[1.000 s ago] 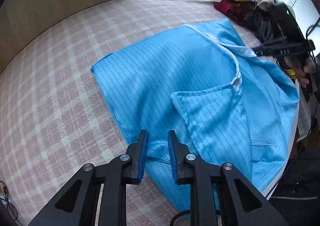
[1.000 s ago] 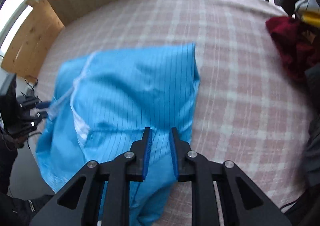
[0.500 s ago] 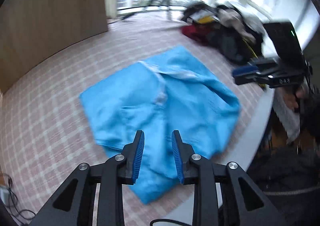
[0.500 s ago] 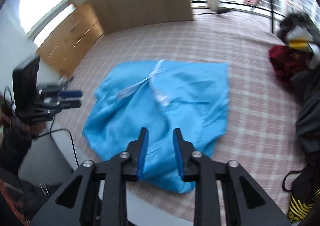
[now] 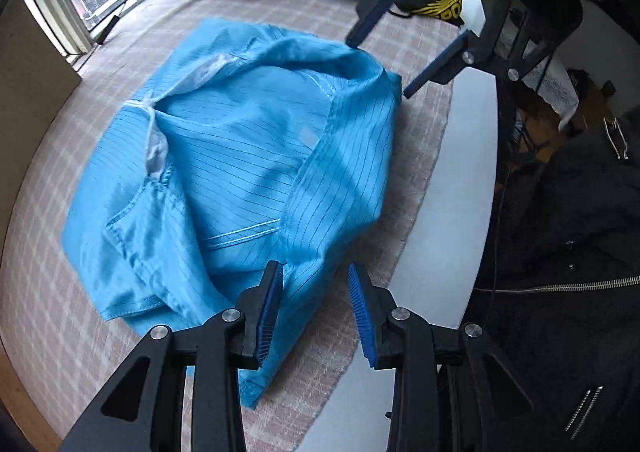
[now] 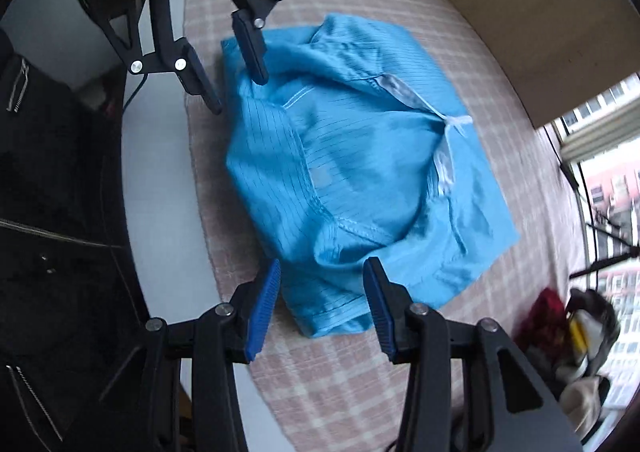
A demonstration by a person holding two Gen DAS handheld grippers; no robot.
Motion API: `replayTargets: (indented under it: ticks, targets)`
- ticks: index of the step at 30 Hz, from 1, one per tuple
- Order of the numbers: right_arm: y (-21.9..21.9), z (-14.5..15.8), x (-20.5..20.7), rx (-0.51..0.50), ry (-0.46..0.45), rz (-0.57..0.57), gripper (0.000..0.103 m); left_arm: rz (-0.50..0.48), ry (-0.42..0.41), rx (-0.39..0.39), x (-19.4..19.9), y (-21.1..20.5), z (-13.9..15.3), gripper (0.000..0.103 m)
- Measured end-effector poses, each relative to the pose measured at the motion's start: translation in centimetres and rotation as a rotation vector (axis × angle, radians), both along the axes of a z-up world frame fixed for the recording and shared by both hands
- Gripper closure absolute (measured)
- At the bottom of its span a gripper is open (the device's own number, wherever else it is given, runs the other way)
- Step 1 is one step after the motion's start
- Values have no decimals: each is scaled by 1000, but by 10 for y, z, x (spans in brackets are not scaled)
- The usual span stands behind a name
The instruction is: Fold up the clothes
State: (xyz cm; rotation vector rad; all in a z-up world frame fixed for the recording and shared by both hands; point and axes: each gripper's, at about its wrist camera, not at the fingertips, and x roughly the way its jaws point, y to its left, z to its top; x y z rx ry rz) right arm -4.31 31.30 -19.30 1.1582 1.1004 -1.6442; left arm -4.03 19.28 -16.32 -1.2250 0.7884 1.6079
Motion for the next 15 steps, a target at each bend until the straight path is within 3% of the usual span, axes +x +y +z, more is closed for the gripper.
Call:
replayTargets:
  ticks: [2,3,4,6,7,8,11,15]
  targets:
    - [-2,-6,-3,16,-18,46,60,-2,-6,-10,-2,2,-5,71]
    - [-4,-11,-5,34,-20,62,60,3,-6,-13,-3,2,-6,78]
    - [-4,-17,-7,53,-26,71,60,12,2,-11,-4,0,-7,95]
    - [1,-20,-12,52,-41,59,71,37,4,3,-7,-5,-6,100]
    - [5,-17,-15,28,-43,39,90,52,3,14,-8,-8,-4,101]
    - [9,-13,-18,5,-45,19,95,64,10,22,-8,-12,-1,102]
    - [21,-4,-26,-65,-50,-40,98,95,44,45,-5,-23,11,102]
    - [36,13,-20,-157,34,-99,99,136,103,68,-11,-23,20,102]
